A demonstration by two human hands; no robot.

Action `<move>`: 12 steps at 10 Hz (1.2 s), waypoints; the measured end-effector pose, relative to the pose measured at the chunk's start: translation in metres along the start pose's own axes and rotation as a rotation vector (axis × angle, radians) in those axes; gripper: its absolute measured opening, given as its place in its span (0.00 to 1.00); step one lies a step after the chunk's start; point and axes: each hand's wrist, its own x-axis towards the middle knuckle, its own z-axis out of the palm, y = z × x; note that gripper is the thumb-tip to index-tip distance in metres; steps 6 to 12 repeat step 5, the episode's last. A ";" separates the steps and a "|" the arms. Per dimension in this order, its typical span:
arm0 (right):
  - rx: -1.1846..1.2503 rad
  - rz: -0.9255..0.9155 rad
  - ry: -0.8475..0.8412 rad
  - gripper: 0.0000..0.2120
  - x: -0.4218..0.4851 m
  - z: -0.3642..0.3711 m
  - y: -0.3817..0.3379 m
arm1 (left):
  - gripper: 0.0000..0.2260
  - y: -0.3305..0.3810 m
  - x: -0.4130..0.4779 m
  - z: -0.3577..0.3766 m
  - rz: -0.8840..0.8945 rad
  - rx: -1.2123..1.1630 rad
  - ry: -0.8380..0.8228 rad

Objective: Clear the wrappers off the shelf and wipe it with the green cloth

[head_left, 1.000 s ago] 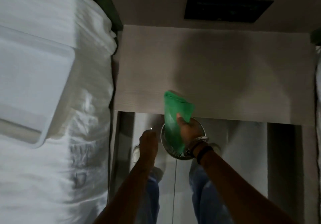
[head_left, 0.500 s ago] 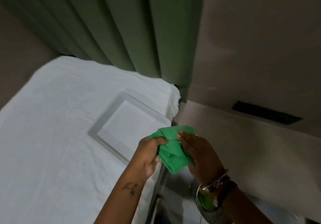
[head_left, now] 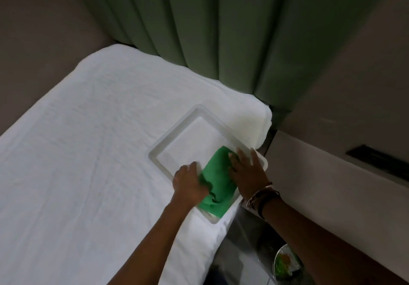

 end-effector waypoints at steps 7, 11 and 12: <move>0.130 0.207 0.017 0.23 -0.067 -0.152 0.095 | 0.23 0.077 -0.061 -0.061 0.396 0.905 -0.284; 0.130 0.207 0.017 0.23 -0.067 -0.152 0.095 | 0.23 0.077 -0.061 -0.061 0.396 0.905 -0.284; 0.130 0.207 0.017 0.23 -0.067 -0.152 0.095 | 0.23 0.077 -0.061 -0.061 0.396 0.905 -0.284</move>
